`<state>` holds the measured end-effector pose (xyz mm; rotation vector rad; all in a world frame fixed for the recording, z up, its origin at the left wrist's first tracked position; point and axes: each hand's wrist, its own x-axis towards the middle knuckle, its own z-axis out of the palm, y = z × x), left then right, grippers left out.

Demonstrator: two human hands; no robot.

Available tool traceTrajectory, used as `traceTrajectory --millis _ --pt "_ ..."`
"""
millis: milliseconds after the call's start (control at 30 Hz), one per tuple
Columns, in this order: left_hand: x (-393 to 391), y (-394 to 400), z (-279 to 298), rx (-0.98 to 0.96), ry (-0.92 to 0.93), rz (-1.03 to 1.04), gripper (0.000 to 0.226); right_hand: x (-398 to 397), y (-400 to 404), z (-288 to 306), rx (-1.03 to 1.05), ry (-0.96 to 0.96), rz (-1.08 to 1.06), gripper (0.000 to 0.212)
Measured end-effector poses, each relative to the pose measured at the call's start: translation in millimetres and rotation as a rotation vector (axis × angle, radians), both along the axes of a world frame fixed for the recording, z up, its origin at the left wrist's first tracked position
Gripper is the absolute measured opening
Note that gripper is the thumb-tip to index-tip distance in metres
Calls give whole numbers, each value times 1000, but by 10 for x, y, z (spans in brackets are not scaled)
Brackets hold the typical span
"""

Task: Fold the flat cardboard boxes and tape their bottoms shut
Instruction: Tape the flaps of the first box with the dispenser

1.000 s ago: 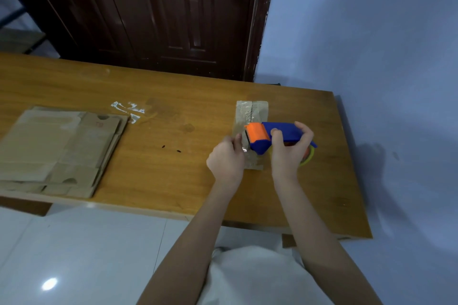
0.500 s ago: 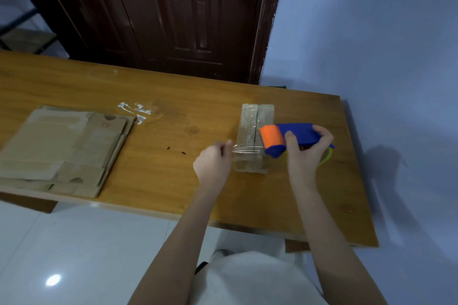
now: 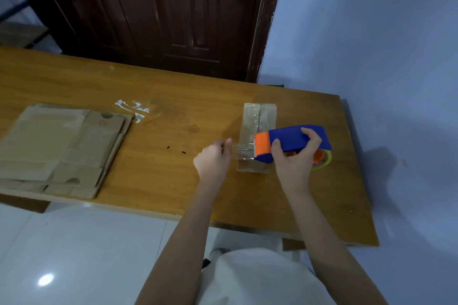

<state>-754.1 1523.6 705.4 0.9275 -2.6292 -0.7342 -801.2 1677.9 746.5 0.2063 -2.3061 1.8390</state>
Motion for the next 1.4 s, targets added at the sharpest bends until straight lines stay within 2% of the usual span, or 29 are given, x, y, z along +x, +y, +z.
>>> traceTrajectory --millis 133,233,400,600,1233,1400 --pt "-71 4 -59 102 24 -5 46 -83 11 55 -193 -105 -147 62" --pt "-186 -61 -61 212 -14 5 48 -41 35 1 -15 -32 -61 67" --pt "-118 -124 -161 231 27 -4 46 7 -40 -46 132 63 7 65" --pt "-154 -180 -238 233 30 14 58 28 -135 -149 364 194 59 61" --pt "-240 -181 -431 208 -24 -23 50 -81 -286 -202 582 279 86 56" --pt "-252 -75 -440 190 -54 -7 48 -86 -291 -199 666 361 113 57"
